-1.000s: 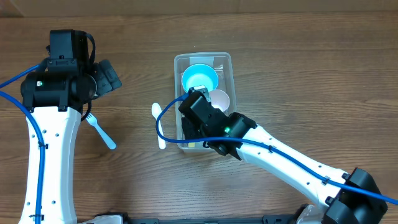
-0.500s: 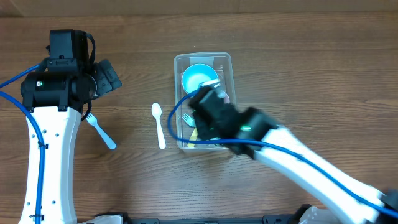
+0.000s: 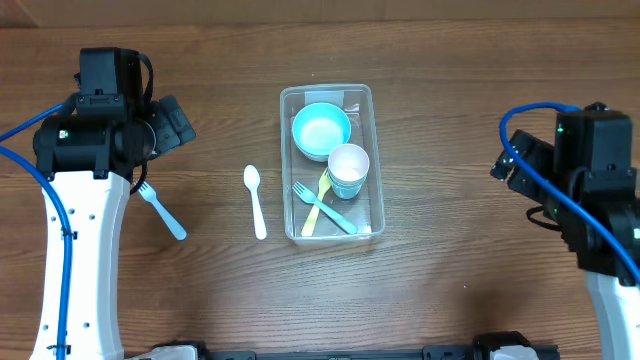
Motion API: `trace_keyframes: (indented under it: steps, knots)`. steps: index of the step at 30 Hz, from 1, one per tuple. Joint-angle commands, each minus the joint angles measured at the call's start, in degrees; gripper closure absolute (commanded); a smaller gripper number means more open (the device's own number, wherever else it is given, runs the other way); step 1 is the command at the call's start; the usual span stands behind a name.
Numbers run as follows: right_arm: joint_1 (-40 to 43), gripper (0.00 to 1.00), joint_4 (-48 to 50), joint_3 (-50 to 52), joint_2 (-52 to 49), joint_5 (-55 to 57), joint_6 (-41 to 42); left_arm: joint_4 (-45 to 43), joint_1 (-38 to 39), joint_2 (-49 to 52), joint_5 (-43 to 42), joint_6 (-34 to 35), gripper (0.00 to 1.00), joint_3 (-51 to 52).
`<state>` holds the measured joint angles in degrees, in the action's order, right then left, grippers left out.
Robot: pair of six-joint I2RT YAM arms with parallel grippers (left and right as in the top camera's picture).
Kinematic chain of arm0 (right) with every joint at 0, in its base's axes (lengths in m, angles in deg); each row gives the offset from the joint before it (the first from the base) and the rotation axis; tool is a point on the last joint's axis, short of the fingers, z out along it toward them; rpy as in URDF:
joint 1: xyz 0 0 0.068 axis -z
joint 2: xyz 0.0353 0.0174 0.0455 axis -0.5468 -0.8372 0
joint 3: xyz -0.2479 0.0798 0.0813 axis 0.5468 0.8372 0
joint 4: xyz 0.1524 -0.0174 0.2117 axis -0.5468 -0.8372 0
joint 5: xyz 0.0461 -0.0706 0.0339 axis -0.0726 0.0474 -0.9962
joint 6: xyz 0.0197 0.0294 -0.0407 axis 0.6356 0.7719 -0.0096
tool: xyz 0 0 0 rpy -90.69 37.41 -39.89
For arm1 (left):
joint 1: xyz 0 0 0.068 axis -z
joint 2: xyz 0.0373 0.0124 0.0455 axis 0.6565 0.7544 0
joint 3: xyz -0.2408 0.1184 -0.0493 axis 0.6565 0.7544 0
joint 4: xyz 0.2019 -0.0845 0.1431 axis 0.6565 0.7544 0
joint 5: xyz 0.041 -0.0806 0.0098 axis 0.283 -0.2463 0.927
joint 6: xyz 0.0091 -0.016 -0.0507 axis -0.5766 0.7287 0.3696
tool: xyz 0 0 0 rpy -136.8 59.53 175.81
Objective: Pack container
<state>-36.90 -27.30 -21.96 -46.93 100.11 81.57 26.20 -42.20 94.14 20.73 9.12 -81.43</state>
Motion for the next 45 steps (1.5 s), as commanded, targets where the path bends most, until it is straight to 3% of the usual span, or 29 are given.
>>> trace_keyframes:
  steps: [1, 6, 9, 15, 16, 20, 25, 31, 45]
  knots:
    - [0.24, 0.00, 0.24, -0.79, -1.36, 0.00, -0.48, -0.07, -0.31, -0.55, -0.42, 1.03, 0.00, -0.57]
    - [0.24, 0.00, 0.24, -0.79, -4.24, 0.00, -0.48, -0.44, -0.31, -0.55, -0.42, 1.22, 0.00, -0.57]
    - [0.24, 0.00, 0.24, -0.79, -5.55, 0.00, -0.48, -6.60, -0.31, -0.55, -0.50, 1.66, 0.00, -0.57]
    - [0.24, 0.00, 0.24, -0.76, -7.45, 0.00, -0.48, -0.39, -0.22, -0.46, -12.09, 1.66, 0.00, -0.26]
    - [0.24, 0.00, 0.24, -0.76, -7.45, 0.00, -0.48, -0.26, 0.35, -0.46, -17.05, 1.66, 0.00, 0.61]
    - [0.24, 0.00, 0.26, -0.76, -7.45, 0.00, -0.48, -0.92, 6.93, -0.46, -14.01, 0.15, 0.11, 6.93]
    - [0.24, 0.00, 0.26, -0.76, -7.45, 0.00, -0.48, -14.40, 15.54, -0.46, -9.81, 3.10, 0.16, 25.83]
    - [0.24, 0.00, 0.26, -0.76, -7.45, 0.00, -0.48, -28.09, 15.89, -0.46, -8.52, 3.63, 0.29, 39.50]
    - [0.24, 0.00, 0.26, -0.76, -7.45, 0.00, -0.48, -50.18, 16.63, 1.55, -7.48, -6.75, 0.35, 50.73]
